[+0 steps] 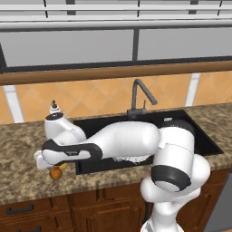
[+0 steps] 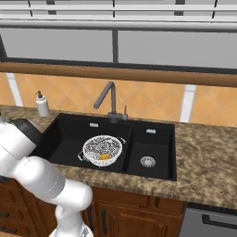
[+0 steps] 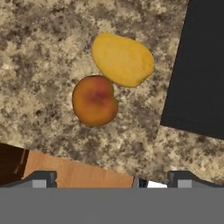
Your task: Put the colander in the sink, put the peach, mango, mango in the colander, and turn on the sink faucet and pour water over the colander.
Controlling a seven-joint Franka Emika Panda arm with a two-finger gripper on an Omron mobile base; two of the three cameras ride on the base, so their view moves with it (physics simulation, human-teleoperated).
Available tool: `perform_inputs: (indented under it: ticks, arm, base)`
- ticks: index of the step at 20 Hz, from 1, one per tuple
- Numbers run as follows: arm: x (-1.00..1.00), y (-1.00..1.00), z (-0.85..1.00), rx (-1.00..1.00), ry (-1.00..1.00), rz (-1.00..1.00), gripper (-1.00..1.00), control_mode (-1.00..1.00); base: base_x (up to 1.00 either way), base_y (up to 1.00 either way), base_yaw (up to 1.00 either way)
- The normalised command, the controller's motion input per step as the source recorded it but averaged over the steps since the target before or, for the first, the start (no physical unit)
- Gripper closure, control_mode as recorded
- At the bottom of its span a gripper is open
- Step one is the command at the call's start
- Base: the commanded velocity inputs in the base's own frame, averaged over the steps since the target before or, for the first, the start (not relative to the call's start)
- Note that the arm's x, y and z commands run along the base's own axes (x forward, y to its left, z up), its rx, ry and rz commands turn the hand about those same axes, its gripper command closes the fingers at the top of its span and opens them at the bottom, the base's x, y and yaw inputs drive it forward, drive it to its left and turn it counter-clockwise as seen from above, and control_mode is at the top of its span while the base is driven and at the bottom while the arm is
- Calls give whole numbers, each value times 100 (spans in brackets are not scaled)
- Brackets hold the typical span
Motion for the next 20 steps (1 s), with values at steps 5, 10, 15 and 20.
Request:
perform_inputs:
  ticks: [5,10,15,20]
  arm:
    - [16,44,-7,0,0,0,-100,-100]
    - [3,14,-15,0,0,3,-100,-100]
    - [23,4,-13,0,0,0,-100,-100]
    - [29,0,-16,0,0,0,-100,-100]
  base:
    - [0,0,0]
    - [0,0,0]
    - [0,0,0]
    - [0,0,0]
